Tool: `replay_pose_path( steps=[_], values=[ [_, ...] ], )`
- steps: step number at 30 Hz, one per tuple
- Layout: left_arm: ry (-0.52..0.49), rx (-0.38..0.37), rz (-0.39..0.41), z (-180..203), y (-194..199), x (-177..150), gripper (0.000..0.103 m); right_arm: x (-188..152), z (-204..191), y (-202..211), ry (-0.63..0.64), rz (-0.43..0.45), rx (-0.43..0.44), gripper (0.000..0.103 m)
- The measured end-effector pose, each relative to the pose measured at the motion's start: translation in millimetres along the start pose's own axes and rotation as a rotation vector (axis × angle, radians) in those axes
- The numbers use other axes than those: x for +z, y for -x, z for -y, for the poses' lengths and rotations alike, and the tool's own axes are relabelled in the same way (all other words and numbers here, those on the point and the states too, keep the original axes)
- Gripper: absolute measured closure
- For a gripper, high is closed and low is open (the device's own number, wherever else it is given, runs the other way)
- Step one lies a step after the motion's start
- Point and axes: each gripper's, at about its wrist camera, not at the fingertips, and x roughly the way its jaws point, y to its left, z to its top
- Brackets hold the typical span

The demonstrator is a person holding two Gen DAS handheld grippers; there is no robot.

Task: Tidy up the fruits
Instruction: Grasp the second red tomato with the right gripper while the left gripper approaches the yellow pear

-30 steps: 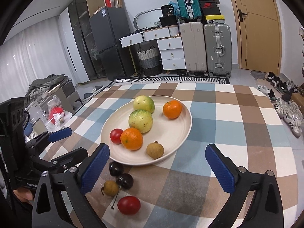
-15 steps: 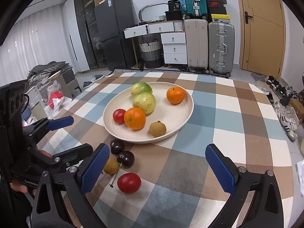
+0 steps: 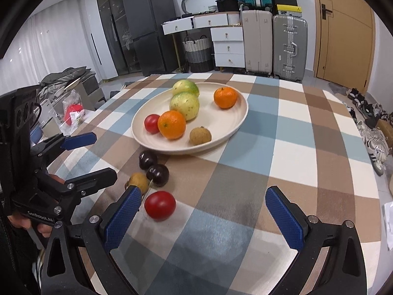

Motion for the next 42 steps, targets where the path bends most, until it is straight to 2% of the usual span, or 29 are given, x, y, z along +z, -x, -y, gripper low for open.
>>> replay_pose_path(
  steps=[7,12,20,36,39,42],
  values=[
    [-0.031,0.013,-0.036,6,-6,-4,0.001,-6,-5,-14,0.029,-0.075,0.004,0.0],
    [-0.012,0.002,-0.063,1,-11,-5,0.001,-8,-7,-19,0.036,-0.097,0.023,0.0],
    [-0.019,0.004,-0.09,1,-16,-7,0.001,-12,-14,-30,0.065,-0.143,0.006,0.0],
    [0.013,0.018,-0.118,-8,-24,-8,0.001,-10,-15,-33,0.078,-0.138,-0.026,0.002],
    [0.014,0.013,-0.117,-9,-24,-7,0.002,-8,-20,-36,0.098,-0.134,-0.03,0.005],
    [0.015,0.004,-0.118,-9,-25,-7,0.005,-7,-25,-37,0.116,-0.135,-0.028,0.013]
  ],
)
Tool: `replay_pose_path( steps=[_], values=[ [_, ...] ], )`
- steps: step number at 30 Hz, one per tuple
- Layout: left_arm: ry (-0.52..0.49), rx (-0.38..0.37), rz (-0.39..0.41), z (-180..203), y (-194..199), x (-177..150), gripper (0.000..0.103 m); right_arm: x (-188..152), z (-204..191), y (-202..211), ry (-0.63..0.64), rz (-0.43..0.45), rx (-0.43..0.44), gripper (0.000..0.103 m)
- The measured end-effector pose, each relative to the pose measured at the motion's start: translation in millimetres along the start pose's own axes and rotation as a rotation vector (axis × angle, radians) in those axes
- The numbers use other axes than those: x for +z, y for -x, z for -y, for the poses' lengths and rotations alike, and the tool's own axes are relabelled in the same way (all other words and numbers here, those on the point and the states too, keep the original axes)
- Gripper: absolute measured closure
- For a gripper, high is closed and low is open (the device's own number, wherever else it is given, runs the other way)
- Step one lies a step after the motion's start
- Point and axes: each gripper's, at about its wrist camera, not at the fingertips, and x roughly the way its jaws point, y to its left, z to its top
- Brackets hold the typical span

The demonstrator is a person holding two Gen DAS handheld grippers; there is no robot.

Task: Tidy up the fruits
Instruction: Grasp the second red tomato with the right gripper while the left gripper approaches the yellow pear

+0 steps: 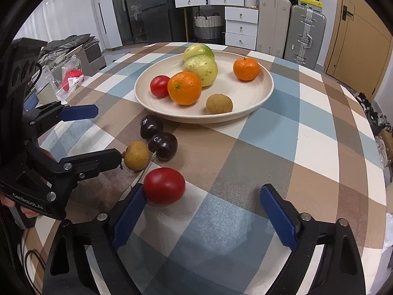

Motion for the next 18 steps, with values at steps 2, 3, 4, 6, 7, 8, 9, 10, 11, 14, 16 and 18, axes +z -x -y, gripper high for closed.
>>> replay_pose_path(
  steps=[2,3,4,6,7,8,9,10,11,14,16,18],
  values=[
    [-0.002,-0.005,-0.006,0.4,-1.0,0.0,0.01,0.2,-2.0,0.0,0.01,0.002,-0.001,0.016],
    [-0.003,-0.013,-0.007,0.7,-1.2,0.4,0.012,0.0,-2.5,-0.1,0.012,0.002,-0.003,0.017],
    [-0.002,-0.024,-0.009,1.0,-1.6,0.6,0.014,0.0,-2.6,-0.1,0.012,0.003,0.0,0.017],
    [-0.002,-0.035,-0.009,1.3,-2.0,-0.3,0.015,-0.1,-1.8,0.5,0.008,0.006,0.003,0.019],
    [-0.006,-0.037,-0.006,2.1,-1.7,-0.3,0.017,-0.1,-1.3,1.0,0.005,0.008,0.004,0.02],
    [-0.01,-0.037,-0.005,2.7,-1.0,-1.0,0.018,-0.2,-1.2,1.5,0.004,0.009,0.005,0.02],
    [-0.019,-0.034,-0.001,4.1,-0.4,-1.0,0.018,0.1,-1.8,1.8,0.006,0.011,0.005,0.021],
    [-0.026,-0.033,0.002,5.4,0.0,-1.4,0.018,0.1,-2.5,1.9,0.009,0.012,0.007,0.023],
    [-0.029,-0.036,0.002,6.3,0.7,-2.1,0.018,0.1,-3.7,1.8,0.014,0.011,0.009,0.024],
    [-0.031,-0.046,-0.004,7.4,-0.3,-2.6,0.018,-0.7,-7.6,2.0,0.035,0.012,0.009,0.03],
    [-0.033,-0.045,0.0,7.5,0.7,-2.3,0.018,-0.9,-9.0,2.4,0.041,0.014,0.016,0.035],
    [-0.027,-0.051,0.009,6.6,2.4,-1.7,0.018,-1.5,-10.5,3.1,0.05,0.017,0.025,0.042]
  ],
)
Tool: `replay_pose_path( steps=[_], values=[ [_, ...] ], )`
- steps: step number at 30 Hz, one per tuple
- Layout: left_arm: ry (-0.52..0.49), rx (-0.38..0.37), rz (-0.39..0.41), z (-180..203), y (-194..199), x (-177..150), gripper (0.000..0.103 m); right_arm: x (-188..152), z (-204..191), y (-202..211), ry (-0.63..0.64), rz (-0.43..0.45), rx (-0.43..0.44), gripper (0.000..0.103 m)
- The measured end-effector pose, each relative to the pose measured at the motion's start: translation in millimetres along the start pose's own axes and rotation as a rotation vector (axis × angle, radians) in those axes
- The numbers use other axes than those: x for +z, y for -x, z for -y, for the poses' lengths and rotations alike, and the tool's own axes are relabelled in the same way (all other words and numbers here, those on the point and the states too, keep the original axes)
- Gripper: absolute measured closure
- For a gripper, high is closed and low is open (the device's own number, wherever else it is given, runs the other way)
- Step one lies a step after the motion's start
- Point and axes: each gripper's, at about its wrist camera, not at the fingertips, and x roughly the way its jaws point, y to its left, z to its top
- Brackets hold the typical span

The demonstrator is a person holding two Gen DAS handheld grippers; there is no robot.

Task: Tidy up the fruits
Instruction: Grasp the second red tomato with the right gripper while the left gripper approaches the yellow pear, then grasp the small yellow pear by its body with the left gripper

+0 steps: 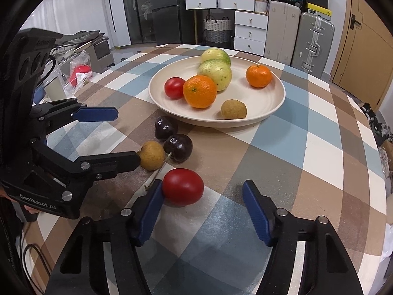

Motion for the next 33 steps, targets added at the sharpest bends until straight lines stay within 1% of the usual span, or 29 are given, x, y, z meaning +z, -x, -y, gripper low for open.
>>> replay_pose_path(
  steps=[1,5,6,8,12,15,18,22,23,24,26,27,29,33],
  values=[
    [0.005,-0.004,0.001,-1,0,0,0.018,0,-1,1,0.007,0.006,0.015,0.051],
    [0.012,-0.011,-0.011,-2,-2,0,0.018,-1,-7,3,0.028,0.011,0.03,0.062],
    [0.01,-0.01,-0.006,-2,-2,0,0.018,-1,-8,3,0.03,0.009,0.04,0.066],
    [0.003,-0.01,-0.002,0,-1,-1,0.018,-1,-10,4,0.037,0.012,0.043,0.07],
    [-0.007,-0.016,-0.01,2,-2,-1,0.018,-1,-8,9,0.028,0.033,0.038,0.07],
    [-0.014,-0.008,-0.007,5,-3,-2,0.018,0,2,13,-0.013,0.061,0.001,0.07],
    [-0.032,-0.003,-0.021,8,-6,-1,0.019,1,15,14,-0.066,0.075,-0.033,0.07],
    [-0.048,-0.038,-0.029,13,-8,-1,0.021,2,30,15,-0.119,0.082,-0.059,0.07],
    [-0.052,-0.045,-0.033,14,-9,-1,0.025,2,32,16,-0.126,0.085,-0.059,0.07],
    [-0.059,-0.052,-0.043,16,-11,-1,0.032,2,33,17,-0.131,0.087,-0.06,0.07],
    [-0.071,-0.06,-0.06,19,-15,-1,0.038,2,35,17,-0.135,0.084,-0.063,0.07],
    [-0.076,-0.058,-0.058,20,-15,0,0.043,2,34,17,-0.133,0.082,-0.064,0.07],
    [-0.072,-0.079,-0.054,20,-15,0,0.052,1,33,15,-0.127,0.075,-0.06,0.07],
    [-0.061,-0.109,-0.05,20,-15,2,0.057,1,30,15,-0.116,0.074,-0.053,0.07]
  ],
)
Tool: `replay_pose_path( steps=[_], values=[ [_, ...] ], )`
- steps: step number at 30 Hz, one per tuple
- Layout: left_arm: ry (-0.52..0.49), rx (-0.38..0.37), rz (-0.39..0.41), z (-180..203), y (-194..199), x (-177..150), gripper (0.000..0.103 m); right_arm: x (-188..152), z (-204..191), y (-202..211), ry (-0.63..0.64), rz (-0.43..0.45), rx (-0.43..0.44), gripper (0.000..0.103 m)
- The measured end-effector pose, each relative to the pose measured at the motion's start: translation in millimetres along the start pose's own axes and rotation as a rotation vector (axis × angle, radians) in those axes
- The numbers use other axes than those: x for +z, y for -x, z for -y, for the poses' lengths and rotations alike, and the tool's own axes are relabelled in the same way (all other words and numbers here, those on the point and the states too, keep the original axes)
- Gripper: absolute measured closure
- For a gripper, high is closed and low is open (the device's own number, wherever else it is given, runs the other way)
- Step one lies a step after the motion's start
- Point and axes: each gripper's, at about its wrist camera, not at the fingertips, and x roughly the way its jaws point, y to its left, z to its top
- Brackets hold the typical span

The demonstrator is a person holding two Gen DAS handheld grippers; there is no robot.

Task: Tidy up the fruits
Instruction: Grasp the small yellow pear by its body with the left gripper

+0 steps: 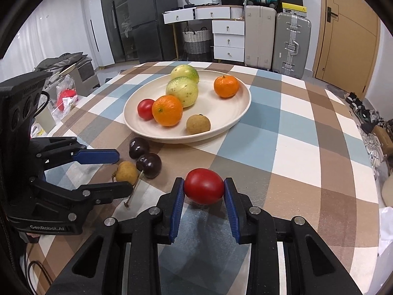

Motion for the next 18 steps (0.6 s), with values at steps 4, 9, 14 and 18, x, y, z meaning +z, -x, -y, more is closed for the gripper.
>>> replay_pose_path(
  steps=[4,9,14,18],
  values=[
    [-0.01,-0.015,-0.001,3,-1,1,0.06,-1,-1,-1,0.002,-0.002,-0.002,0.07],
    [-0.025,-0.033,-0.002,7,-2,2,0.08,0,-1,-1,-0.001,0.0,0.002,0.07],
    [-0.036,-0.031,0.029,9,5,1,0.08,0,0,3,-0.004,0.02,0.013,0.07],
    [-0.026,-0.02,0.044,7,9,0,0.08,0,0,6,-0.003,0.033,0.013,0.07]
  ],
)
